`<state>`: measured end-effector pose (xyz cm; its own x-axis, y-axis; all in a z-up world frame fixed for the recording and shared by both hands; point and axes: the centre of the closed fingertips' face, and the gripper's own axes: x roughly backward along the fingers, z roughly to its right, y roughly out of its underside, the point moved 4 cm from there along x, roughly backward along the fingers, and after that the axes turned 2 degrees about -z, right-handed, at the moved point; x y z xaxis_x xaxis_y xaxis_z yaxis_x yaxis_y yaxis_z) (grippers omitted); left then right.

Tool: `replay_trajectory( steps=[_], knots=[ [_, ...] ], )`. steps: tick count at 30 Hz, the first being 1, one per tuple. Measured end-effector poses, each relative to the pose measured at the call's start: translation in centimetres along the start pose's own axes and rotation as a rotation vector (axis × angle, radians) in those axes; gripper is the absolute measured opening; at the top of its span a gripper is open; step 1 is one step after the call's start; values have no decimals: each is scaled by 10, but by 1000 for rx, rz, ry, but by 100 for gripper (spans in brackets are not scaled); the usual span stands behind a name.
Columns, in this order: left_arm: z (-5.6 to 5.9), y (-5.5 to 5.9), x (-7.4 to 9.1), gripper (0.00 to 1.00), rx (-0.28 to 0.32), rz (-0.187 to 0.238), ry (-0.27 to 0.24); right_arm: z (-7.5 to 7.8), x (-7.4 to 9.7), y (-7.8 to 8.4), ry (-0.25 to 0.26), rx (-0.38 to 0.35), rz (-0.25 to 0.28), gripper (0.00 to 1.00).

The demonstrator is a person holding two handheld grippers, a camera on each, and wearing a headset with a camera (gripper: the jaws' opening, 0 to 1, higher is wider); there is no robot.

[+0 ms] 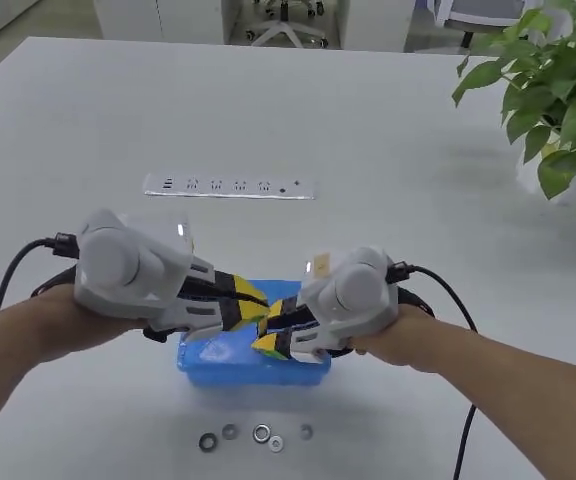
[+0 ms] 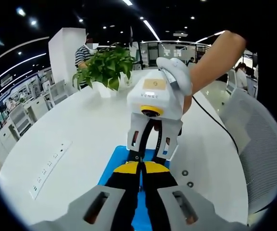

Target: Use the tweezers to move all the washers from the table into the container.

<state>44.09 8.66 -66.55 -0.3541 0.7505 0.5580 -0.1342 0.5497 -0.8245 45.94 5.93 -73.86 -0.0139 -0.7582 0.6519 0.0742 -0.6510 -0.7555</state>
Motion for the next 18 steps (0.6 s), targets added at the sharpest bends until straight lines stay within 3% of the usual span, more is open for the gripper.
replay_trajectory(
  steps=[18],
  knots=[
    [7, -18, 15, 5, -18, 17, 1, -8, 31, -15, 57, -10, 28, 29]
  ],
)
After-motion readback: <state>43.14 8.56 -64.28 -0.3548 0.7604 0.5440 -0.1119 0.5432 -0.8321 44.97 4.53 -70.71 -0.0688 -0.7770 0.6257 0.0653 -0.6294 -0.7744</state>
